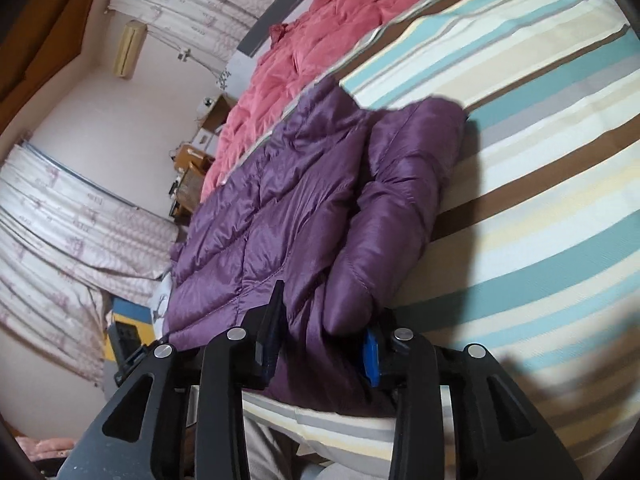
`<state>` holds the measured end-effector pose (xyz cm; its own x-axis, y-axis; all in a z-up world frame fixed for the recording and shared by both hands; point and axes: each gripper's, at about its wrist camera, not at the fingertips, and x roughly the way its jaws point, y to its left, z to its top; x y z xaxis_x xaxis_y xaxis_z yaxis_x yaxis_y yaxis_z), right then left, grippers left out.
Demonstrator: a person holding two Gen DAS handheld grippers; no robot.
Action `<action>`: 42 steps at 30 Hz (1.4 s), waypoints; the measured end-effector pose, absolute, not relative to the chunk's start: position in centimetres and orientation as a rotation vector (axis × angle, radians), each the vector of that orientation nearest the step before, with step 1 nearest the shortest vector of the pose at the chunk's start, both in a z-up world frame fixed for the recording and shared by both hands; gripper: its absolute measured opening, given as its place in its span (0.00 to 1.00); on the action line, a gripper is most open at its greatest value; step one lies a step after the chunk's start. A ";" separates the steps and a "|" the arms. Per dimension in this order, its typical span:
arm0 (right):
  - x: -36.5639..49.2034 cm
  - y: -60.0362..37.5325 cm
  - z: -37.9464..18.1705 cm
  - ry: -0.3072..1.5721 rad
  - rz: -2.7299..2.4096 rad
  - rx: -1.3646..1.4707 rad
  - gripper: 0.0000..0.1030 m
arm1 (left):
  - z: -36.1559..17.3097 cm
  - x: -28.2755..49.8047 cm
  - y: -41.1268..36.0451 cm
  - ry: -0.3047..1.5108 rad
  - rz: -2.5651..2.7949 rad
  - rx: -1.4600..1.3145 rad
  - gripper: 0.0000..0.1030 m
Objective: Fold large clothes
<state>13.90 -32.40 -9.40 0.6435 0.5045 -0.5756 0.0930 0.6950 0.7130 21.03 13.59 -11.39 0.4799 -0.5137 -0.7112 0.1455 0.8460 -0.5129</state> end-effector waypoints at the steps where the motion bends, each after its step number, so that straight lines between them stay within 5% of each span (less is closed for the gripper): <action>1: 13.8 -32.7 -9.1 0.855 0.242 0.772 0.42 | -10.9 21.3 13.9 0.986 -0.393 -0.400 0.64; 11: 19.5 -33.6 -4.3 0.762 0.123 0.531 0.53 | -7.5 23.5 16.7 0.877 -0.218 -0.315 0.73; 18: 27.5 -31.4 -6.8 0.882 0.119 0.473 0.60 | -7.8 31.2 12.1 0.904 -0.209 -0.234 0.77; 19: 28.4 -31.3 -7.3 0.904 0.109 0.475 0.60 | -8.2 32.2 11.5 0.916 -0.198 -0.226 0.76; 20: 28.8 -31.2 -7.7 0.911 0.105 0.480 0.59 | -8.7 33.3 11.1 0.939 -0.192 -0.216 0.62; 21: 29.1 -31.0 -7.9 0.915 0.107 0.479 0.45 | -9.1 33.0 10.7 0.958 -0.201 -0.217 0.36; 22: 29.4 -30.5 -7.9 0.928 0.112 0.457 0.29 | -9.4 32.7 10.4 0.981 -0.201 -0.218 0.29; 24: 28.9 -29.5 -7.1 0.923 0.110 0.405 0.18 | -9.3 32.6 10.2 0.985 -0.189 -0.246 0.15; 32: 29.6 -29.4 -3.9 0.860 0.013 0.373 0.09 | -6.6 32.0 9.4 0.861 -0.105 -0.291 0.07; 42: 32.4 -27.8 -9.1 0.886 -0.115 0.281 0.11 | -11.2 34.1 7.4 0.859 0.038 -0.171 0.10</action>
